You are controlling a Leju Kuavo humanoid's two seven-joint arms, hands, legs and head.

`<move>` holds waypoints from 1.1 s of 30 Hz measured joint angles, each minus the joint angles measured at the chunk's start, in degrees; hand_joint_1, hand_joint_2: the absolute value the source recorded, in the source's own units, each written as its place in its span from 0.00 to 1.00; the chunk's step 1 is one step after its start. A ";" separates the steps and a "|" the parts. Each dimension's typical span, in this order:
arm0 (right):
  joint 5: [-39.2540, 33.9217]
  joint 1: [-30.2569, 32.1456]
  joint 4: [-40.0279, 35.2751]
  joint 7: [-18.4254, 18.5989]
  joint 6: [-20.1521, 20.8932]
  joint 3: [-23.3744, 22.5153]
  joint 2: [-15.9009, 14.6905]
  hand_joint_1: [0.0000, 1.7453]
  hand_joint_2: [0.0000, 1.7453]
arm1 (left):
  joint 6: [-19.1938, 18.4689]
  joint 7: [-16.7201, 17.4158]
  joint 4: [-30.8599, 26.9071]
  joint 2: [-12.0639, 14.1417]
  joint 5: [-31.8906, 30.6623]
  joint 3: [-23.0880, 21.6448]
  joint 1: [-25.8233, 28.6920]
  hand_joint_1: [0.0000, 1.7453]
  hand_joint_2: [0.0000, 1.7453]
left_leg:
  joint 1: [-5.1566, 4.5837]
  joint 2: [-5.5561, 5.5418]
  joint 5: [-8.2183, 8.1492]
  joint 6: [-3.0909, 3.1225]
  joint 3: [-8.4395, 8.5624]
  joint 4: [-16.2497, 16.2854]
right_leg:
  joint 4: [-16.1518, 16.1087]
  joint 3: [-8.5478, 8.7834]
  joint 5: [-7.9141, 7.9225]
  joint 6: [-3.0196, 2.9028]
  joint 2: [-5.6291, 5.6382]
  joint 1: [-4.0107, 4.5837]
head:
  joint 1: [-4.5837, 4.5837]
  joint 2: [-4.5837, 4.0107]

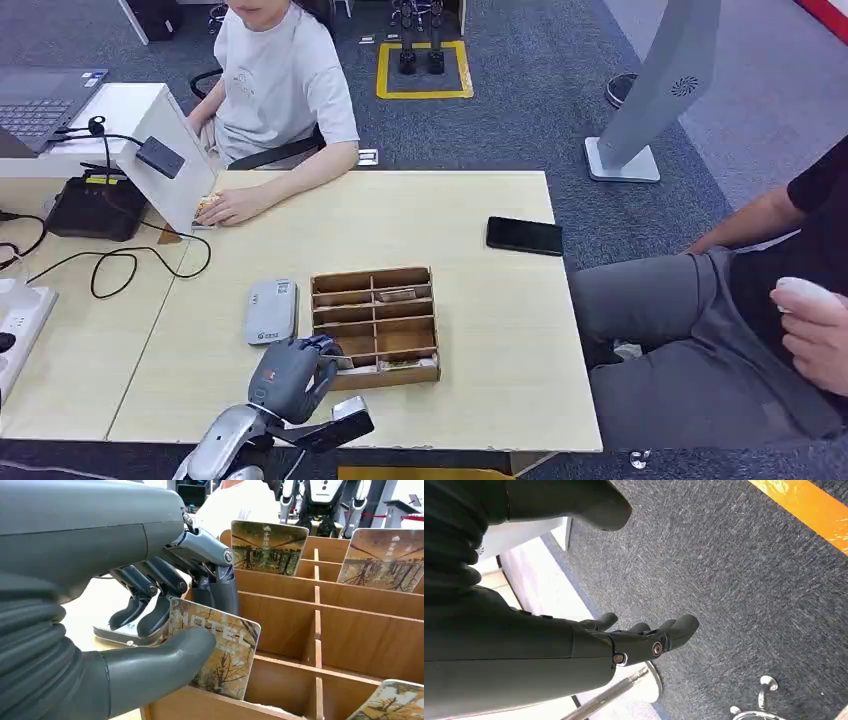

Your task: Pass the card to the sensor for recognition and then transmit it.

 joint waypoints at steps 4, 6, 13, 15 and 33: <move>0.02 0.00 0.00 0.00 0.00 0.00 0.00 0.00 1.00 | 0.00 -0.09 0.00 -0.02 0.39 0.02 0.02 0.92 1.00 | 0.00 0.00 0.00 0.00 0.00 0.00 | 0.00 0.00 0.00 0.00 0.00 0.00 | 0.00 0.00; 0.02 0.00 0.00 0.00 0.00 0.00 0.00 0.00 1.00 | -0.04 -0.11 0.00 -0.02 0.70 0.07 0.08 0.93 1.00 | 0.00 0.00 0.00 0.00 0.00 0.00 | 0.00 0.00 0.00 0.00 0.00 0.00 | 0.00 0.02; 0.11 -0.02 -0.22 0.00 0.04 0.00 0.02 0.00 1.00 | -0.15 -0.88 0.00 -0.11 1.66 0.50 0.20 1.00 1.00 | 0.00 0.00 0.00 0.00 0.00 0.00 | 0.00 0.00 0.00 0.00 0.00 0.00 | 0.00 0.00; 0.26 -0.03 -0.24 0.00 0.04 0.00 0.02 0.00 1.00 | -0.04 -1.95 -0.24 0.09 3.39 0.81 0.13 1.00 1.00 | 0.00 0.00 0.00 0.00 0.00 0.00 | 0.00 -0.01 0.00 0.00 0.00 0.00 | 0.00 0.00; 0.11 0.27 -0.20 -1.11 -0.70 -1.53 0.02 0.00 1.00 | -12.68 -5.16 -22.69 20.37 18.29 17.53 -12.85 1.00 1.00 | 0.29 0.00 0.14 -0.20 -0.02 -0.01 | 0.04 -0.03 0.12 -0.21 0.02 0.24 | 0.02 0.02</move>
